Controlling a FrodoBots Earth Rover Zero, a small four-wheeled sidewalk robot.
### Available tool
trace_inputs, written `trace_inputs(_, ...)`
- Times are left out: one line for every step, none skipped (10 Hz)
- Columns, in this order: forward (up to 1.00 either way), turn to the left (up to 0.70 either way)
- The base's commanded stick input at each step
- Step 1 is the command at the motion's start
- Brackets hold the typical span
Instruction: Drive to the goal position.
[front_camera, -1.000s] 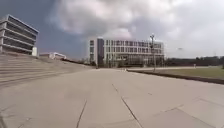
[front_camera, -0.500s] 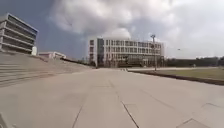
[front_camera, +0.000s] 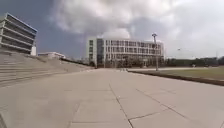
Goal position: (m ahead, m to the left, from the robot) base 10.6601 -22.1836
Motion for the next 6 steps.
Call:
trace_inputs(0.7, 0.0)
trace_inputs(0.7, 0.0)
trace_inputs(0.7, 0.0)
trace_inputs(0.7, 0.0)
trace_inputs(0.7, 0.0)
trace_inputs(0.7, 0.0)
